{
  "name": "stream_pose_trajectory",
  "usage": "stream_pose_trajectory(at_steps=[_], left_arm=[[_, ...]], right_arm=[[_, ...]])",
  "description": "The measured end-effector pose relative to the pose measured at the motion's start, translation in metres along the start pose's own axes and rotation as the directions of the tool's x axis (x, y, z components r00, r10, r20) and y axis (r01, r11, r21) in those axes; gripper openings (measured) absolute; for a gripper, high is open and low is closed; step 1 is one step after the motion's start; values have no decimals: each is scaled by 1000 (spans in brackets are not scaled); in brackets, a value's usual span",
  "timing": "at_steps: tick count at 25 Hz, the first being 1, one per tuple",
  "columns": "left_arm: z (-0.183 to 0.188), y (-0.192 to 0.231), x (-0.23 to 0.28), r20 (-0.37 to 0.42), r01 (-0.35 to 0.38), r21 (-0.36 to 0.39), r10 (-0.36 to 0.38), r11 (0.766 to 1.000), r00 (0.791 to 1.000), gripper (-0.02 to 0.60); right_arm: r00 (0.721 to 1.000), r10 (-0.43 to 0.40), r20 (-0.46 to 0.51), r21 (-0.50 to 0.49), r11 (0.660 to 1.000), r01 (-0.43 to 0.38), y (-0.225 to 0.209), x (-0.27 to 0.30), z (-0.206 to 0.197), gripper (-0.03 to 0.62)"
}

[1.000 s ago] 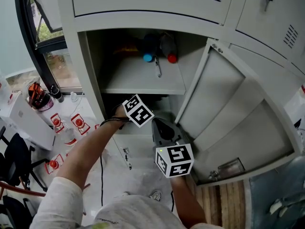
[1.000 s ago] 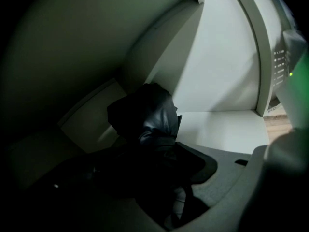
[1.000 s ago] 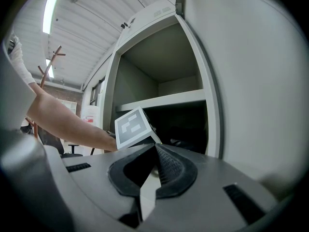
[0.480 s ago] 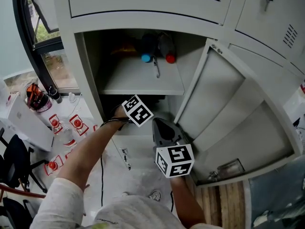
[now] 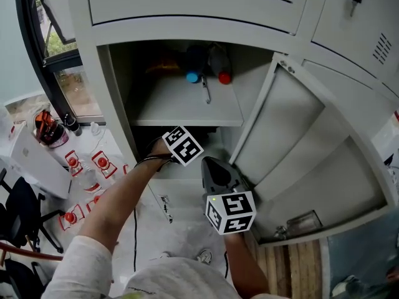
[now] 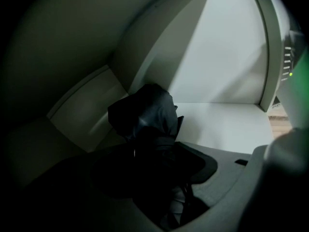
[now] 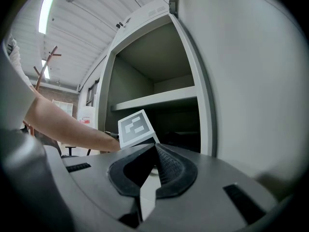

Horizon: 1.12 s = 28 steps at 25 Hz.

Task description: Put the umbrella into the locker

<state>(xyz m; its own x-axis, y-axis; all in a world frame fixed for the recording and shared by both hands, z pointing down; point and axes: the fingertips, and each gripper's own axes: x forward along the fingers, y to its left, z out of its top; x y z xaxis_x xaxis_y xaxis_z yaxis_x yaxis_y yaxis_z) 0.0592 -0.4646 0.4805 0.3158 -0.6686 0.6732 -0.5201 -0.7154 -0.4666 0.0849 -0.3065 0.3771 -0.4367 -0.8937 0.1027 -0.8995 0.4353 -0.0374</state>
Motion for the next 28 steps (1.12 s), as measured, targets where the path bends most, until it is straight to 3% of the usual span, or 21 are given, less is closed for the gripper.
stream_pose_trajectory(at_steps=[28], left_arm=[[-3,5,-2,-13,-2,-37,2,999,1000,282]], right_arm=[[1000,26,-16,-8,1000,-26,10,5,-3,3]])
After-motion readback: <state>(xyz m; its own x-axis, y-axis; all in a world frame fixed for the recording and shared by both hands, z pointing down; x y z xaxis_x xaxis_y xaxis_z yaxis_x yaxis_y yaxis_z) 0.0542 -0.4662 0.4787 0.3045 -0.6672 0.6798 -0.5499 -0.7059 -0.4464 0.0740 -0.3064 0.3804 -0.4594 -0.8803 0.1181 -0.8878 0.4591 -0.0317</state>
